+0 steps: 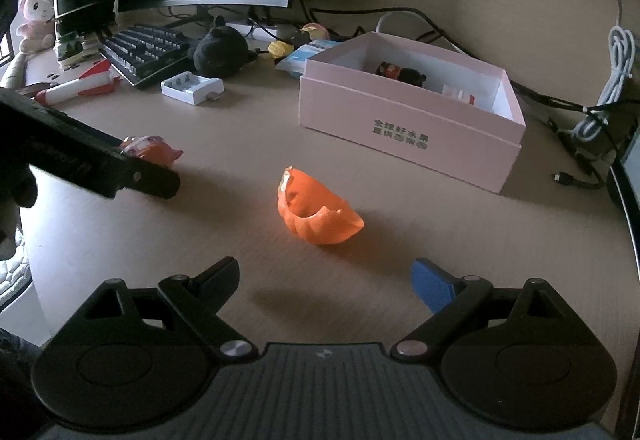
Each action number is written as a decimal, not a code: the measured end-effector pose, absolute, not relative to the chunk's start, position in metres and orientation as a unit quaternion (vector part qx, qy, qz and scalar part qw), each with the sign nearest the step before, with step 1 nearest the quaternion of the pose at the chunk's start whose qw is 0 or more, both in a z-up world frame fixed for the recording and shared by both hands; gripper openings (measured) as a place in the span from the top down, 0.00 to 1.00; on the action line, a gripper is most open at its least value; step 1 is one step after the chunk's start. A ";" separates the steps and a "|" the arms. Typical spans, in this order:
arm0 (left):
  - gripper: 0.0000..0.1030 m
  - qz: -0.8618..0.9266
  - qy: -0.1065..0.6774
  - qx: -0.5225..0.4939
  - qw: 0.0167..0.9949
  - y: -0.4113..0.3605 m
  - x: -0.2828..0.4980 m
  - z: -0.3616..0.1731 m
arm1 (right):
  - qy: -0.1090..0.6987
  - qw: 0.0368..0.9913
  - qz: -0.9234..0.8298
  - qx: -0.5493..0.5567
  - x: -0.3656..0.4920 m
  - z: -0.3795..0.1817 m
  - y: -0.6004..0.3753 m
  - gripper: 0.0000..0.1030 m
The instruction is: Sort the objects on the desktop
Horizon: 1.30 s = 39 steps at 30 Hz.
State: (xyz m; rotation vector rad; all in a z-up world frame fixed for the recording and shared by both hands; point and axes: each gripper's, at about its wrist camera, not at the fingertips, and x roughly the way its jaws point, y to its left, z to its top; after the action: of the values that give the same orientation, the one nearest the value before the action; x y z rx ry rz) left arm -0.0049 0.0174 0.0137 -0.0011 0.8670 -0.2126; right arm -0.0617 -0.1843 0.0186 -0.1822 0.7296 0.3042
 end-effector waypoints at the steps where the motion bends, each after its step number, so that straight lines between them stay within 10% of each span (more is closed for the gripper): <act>1: 0.18 -0.101 0.420 0.002 0.902 0.018 -0.004 0.013 | 0.355 0.919 0.147 -0.089 -0.062 0.019 -0.184 0.09; 13: 0.25 -0.095 0.418 0.012 0.903 0.024 -0.018 0.017 | 0.349 0.923 0.153 -0.057 -0.046 0.025 -0.182 0.11; 22: 0.25 -0.094 0.425 0.008 0.900 0.022 -0.030 0.016 | 0.366 0.915 0.164 -0.046 -0.023 0.021 -0.173 0.51; 39: 0.25 -0.141 0.414 0.035 0.899 -0.012 -0.044 0.027 | 0.343 0.916 0.185 -0.098 -0.076 0.050 -0.196 0.51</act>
State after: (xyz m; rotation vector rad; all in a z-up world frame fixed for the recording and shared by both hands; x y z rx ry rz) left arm -0.0445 -0.0119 0.0272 0.0725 0.8567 -0.2921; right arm -0.0756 -0.1964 0.0500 -0.2018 0.7053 0.3803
